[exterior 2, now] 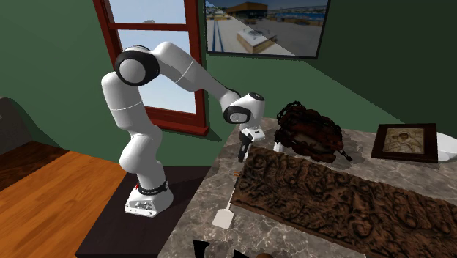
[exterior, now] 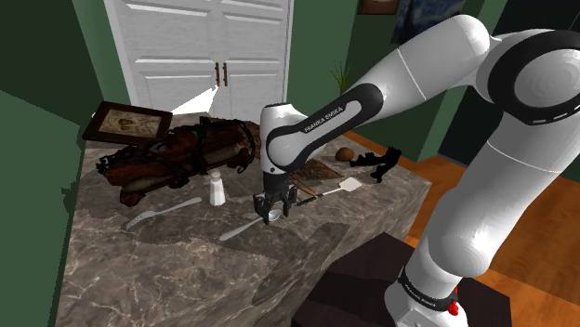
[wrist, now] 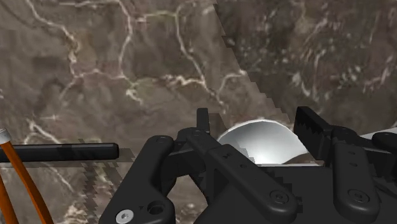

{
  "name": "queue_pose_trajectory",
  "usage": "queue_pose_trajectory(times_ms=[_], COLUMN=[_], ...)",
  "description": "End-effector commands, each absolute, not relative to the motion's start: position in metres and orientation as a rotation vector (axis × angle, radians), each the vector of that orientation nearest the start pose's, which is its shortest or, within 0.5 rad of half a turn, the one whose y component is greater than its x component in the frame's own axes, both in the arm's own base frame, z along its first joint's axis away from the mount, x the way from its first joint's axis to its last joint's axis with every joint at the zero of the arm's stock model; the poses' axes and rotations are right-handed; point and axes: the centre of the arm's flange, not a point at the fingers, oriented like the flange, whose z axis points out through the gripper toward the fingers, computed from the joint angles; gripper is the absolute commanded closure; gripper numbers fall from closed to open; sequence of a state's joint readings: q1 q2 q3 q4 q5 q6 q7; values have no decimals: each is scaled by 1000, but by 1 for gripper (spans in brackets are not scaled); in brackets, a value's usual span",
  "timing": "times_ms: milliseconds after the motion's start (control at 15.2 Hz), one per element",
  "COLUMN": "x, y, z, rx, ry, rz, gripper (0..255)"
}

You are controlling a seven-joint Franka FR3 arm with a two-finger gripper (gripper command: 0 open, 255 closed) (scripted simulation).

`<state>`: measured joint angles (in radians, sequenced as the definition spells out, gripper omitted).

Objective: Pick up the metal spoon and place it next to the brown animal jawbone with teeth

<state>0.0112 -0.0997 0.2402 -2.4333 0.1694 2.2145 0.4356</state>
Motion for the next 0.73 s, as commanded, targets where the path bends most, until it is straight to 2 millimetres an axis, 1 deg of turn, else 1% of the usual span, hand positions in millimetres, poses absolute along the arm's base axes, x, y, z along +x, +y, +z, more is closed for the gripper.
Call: queue_pose_trajectory(times_ms=[0,66,660], x=[444,444,444], y=[119,119,119], z=[332,332,380], rx=[-3041,-3040,-3040], ry=[454,454,454], rz=[229,229,229], gripper=[255,255,255])
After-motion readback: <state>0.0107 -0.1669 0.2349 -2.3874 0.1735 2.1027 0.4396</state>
